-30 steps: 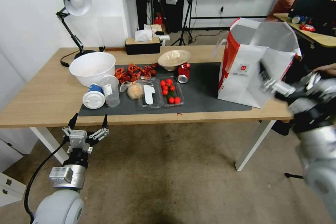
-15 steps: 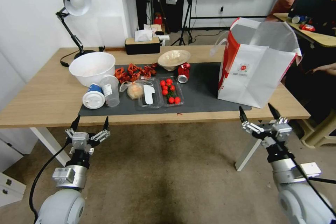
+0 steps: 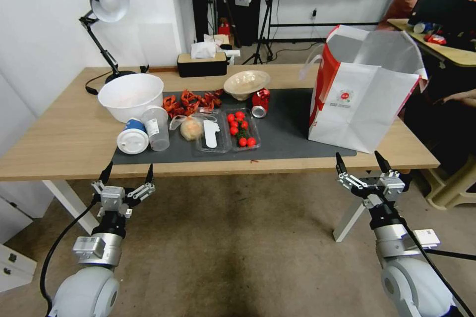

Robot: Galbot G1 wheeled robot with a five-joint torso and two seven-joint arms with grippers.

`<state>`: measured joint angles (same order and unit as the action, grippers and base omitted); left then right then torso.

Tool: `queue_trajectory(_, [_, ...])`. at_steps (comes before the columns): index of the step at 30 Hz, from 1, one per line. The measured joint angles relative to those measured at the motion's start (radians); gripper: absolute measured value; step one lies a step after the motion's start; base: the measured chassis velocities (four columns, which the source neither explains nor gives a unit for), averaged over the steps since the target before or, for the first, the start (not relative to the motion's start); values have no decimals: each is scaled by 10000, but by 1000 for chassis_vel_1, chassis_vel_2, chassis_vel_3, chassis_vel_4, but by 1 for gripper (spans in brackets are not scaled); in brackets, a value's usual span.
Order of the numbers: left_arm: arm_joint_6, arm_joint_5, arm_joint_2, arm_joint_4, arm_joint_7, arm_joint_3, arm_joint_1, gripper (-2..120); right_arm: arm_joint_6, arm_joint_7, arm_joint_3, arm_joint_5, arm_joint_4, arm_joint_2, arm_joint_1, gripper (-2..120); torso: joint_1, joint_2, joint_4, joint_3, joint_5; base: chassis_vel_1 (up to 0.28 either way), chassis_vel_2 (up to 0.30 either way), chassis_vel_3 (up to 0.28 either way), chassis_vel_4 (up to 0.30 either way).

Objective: Pick up the food delivery bag from the floor and place it on the table.

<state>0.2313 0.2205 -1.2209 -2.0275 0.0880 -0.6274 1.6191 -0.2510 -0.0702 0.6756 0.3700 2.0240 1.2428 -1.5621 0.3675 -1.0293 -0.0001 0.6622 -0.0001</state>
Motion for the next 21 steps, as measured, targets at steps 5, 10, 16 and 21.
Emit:
queue_trajectory(5, [-2, 0, 0, 0, 0, 0, 1, 100, 0, 4, 1, 16, 3, -8, 3, 100, 0, 0, 0, 0, 0, 0, 0, 0, 0])
queue_trajectory(10, [-4, -1, 0, 0, 0, -1, 2, 100, 0, 7, 3, 29, 16, -16, 5, 100, 0, 0, 0, 0, 1, 0, 0, 0, 0])
queue_trajectory(16, [-10, -6, 0, 0, 2, -1, 3, 100, 0, 14, 10, 40, 30, -22, 7, 100, 1, 0, 0, 0, 1, 0, 0, 0, 0])
queue_trajectory(21, [-15, -6, 0, -1, 4, -1, 3, 100, 1, 16, 15, 45, 35, -26, 6, 100, 0, 0, 0, -1, 0, 0, 0, 0, 0])
